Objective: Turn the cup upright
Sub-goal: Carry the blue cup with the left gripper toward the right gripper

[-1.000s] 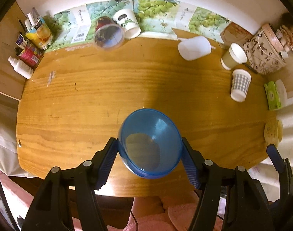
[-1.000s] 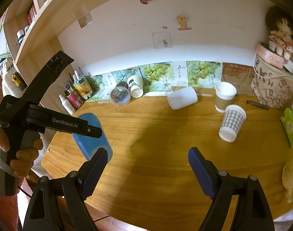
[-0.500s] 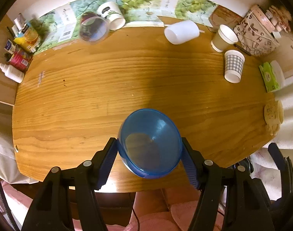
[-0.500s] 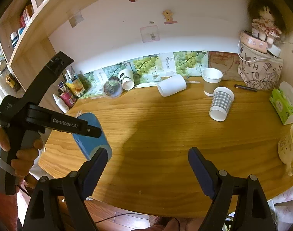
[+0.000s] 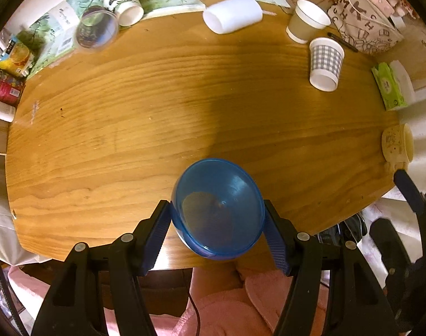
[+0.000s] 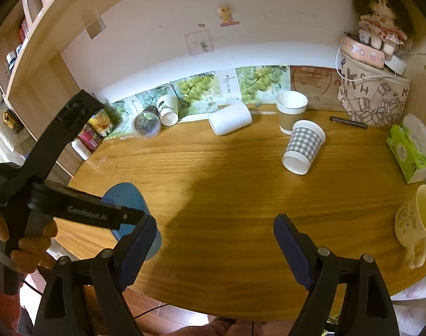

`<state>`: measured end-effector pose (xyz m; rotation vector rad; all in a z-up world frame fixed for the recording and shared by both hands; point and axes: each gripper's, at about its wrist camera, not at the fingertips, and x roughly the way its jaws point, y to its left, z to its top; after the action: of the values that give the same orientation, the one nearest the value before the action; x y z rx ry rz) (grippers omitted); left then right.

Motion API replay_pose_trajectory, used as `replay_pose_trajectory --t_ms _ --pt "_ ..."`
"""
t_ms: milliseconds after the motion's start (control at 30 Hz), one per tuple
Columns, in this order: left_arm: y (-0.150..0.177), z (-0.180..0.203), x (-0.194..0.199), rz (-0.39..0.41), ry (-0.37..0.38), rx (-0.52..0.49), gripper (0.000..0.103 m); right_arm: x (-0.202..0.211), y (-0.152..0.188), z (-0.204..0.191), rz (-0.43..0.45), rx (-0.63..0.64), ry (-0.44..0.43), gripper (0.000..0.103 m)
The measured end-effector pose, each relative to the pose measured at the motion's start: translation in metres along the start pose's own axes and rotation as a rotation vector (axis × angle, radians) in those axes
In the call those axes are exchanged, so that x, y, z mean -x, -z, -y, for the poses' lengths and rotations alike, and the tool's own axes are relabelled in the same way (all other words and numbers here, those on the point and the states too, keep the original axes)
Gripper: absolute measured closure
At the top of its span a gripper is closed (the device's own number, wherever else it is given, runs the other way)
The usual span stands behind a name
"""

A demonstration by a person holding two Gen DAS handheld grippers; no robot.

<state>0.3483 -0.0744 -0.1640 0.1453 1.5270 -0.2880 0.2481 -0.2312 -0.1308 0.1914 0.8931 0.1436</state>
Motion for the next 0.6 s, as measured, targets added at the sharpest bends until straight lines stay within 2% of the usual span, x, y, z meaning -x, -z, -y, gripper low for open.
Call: replay_pose_trajectory --t_ms 133,333,600 --pt "-0.002 0.008 -0.004 0.018 0.012 -0.005 0.035 -0.004 -0.004 0.016 -0.011 -0.011 0.001 0.017" --pt "-0.002 0.014 -0.012 0.106 0.143 -0.002 0.035 -0.008 -0.012 0.039 -0.016 -0.028 0.021 0.017" --pt "0.005 0.016 -0.025 0.200 0.234 -0.005 0.035 -0.013 -0.021 0.054 -0.030 -0.027 0.049 0.017"
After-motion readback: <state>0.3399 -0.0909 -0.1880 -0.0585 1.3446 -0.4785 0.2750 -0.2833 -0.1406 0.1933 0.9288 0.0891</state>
